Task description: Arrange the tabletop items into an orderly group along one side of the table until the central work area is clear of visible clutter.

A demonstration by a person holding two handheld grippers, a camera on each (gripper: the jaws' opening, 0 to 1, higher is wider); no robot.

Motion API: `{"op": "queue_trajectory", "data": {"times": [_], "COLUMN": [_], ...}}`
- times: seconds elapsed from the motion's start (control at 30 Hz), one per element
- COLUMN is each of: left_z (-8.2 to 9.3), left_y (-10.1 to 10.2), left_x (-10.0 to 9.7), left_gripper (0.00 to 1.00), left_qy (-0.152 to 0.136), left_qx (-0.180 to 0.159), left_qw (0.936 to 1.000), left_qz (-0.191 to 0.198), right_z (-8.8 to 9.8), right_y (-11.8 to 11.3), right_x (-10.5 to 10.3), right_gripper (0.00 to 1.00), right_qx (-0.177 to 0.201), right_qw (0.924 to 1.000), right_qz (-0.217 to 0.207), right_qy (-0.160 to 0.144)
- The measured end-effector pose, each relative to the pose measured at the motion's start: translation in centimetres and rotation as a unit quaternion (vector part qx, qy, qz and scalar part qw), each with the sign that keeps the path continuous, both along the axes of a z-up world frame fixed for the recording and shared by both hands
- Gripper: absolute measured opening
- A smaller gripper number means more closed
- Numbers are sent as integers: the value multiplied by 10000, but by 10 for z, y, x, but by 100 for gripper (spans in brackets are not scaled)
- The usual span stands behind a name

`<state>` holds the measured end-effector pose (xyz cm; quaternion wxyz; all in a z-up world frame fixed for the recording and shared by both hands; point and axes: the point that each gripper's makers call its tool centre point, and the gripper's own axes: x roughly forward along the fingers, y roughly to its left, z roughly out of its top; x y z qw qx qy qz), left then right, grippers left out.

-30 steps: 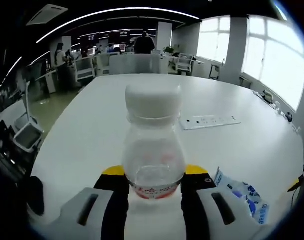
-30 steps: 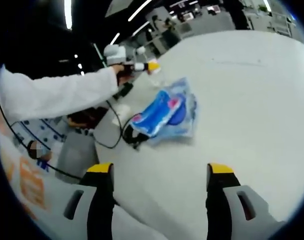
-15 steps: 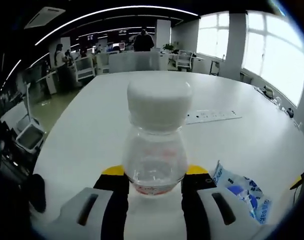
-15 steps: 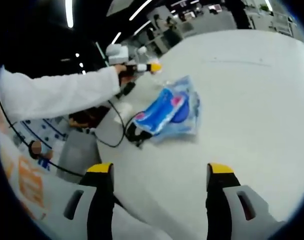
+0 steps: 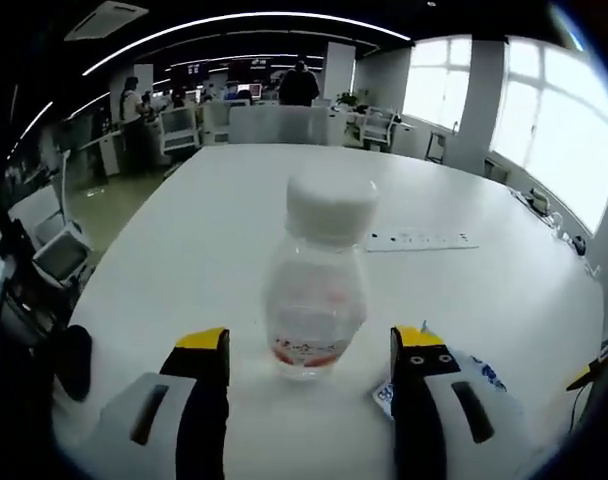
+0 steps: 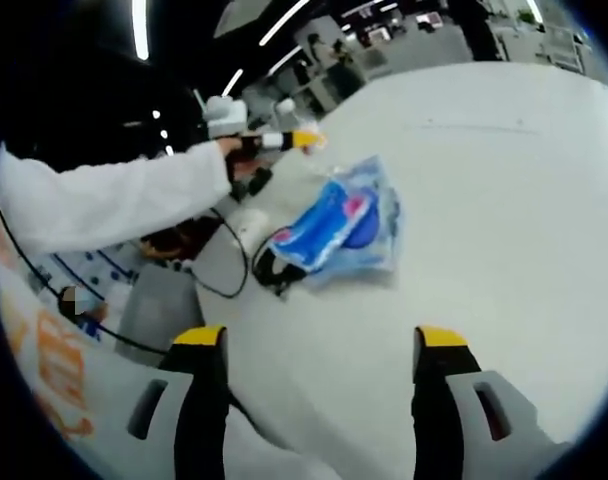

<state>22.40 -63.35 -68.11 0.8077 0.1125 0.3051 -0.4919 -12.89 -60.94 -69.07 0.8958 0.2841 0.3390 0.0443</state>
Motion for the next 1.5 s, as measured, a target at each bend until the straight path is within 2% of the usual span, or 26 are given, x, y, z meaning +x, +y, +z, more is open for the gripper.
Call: {"op": "queue_trajectory", "data": {"times": [0.17,0.33,0.5,0.77,0.9,1.07,1.17,1.3,1.5], "left_z": [8,17,18,22,27,21,25,26,12], "left_y": [14,32,52,74,89,112,124,140,167], "left_x": [-6,-20,-37,-66,-87,-111,-121,-132,-143], "left_gripper": [71,73,73,73,73,73,73,73,73], "left_qy": [-33,-87,-39,-42,-53,27,97,19,187], "left_qx": [-40,-87,-87,-97,-257,-299,-448,-328,-248], "left_qw": [9999,9998,9995,9990,9967,9931,9908,9917,9879], "left_qz": [116,166,298,437,770,1134,1272,1245,1517], "right_z": [4,7,2,-4,-5,1,5,5,2], "right_y": [0,-4,-9,-16,-22,-34,-35,-30,-22], "right_x": [1,-4,-16,-44,-55,-58,-59,-58,-54], "right_gripper": [75,75,74,74,74,74,75,75,74], "right_qx": [-7,-3,37,54,63,101,11,-20,-12], "right_qw": [9999,9998,9996,9990,9980,9957,9957,9967,9983], "right_qz": [5,-84,-192,-392,-584,-865,-853,-726,-508], "right_qy": [-112,-195,-191,-193,-219,-320,-371,-354,-273]}}
